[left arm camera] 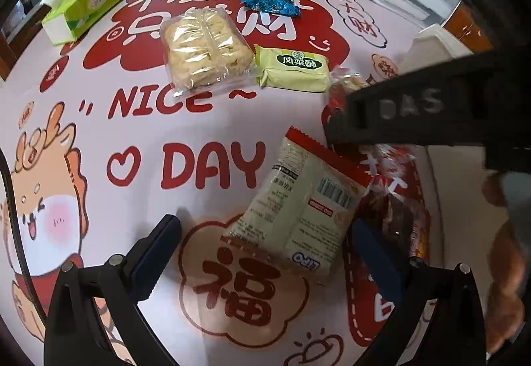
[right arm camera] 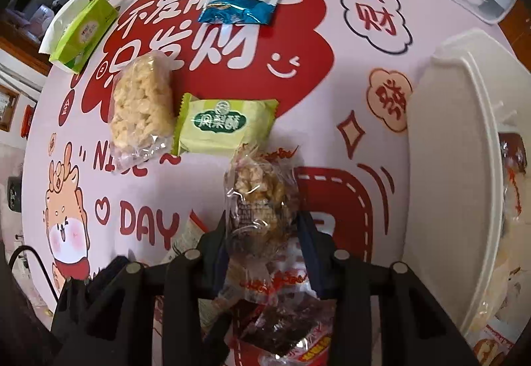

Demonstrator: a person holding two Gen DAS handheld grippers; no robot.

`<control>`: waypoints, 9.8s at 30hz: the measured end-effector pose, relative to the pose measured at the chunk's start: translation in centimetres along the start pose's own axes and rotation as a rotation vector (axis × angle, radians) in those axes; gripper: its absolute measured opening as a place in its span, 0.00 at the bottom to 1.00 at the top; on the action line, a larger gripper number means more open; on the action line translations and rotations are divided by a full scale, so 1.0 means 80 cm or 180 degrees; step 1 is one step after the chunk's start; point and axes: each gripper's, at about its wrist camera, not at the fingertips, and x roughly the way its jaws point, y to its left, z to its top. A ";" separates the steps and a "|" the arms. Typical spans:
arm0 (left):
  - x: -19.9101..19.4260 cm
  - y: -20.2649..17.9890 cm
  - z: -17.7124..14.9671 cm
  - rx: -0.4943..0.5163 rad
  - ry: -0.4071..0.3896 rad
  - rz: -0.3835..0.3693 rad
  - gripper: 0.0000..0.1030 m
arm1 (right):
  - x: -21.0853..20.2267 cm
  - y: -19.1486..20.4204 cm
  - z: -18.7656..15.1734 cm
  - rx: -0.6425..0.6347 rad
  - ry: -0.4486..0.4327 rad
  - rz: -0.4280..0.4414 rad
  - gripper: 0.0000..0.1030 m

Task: Organize snacks
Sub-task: 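Grasp the clear nut bag with the right gripper while the left grasps the beige LIPO pack, then carry the nut bag and LIPO pack over the white tray and release both, then move both grippers back toward the remaining snacks on the table, then grasp the blue wrapped candy with the right gripper while the left grasps the clear puffed-snack bag, then carry the blue candy and puffed-snack bag over the white tray and release both, then move both grippers away from the tray toward the table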

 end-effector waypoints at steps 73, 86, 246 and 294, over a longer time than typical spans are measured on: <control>-0.253 -0.355 0.093 0.1247 -0.1205 -0.0303 0.47 | -0.338 -0.276 -0.165 0.0496 -0.1929 -0.0127 0.38; -0.234 -0.369 0.087 0.1402 -0.1125 -0.0069 0.62 | -0.311 -0.289 -0.156 0.0503 -0.1716 0.0000 0.39; -0.206 -0.325 0.105 0.1444 -0.0712 -0.0008 0.97 | -0.268 -0.300 -0.164 0.0749 -0.1601 -0.0003 0.67; -0.377 -0.101 0.150 0.2345 -0.1473 0.0913 0.97 | -0.298 -0.085 -0.151 0.0196 -0.1677 0.0025 0.67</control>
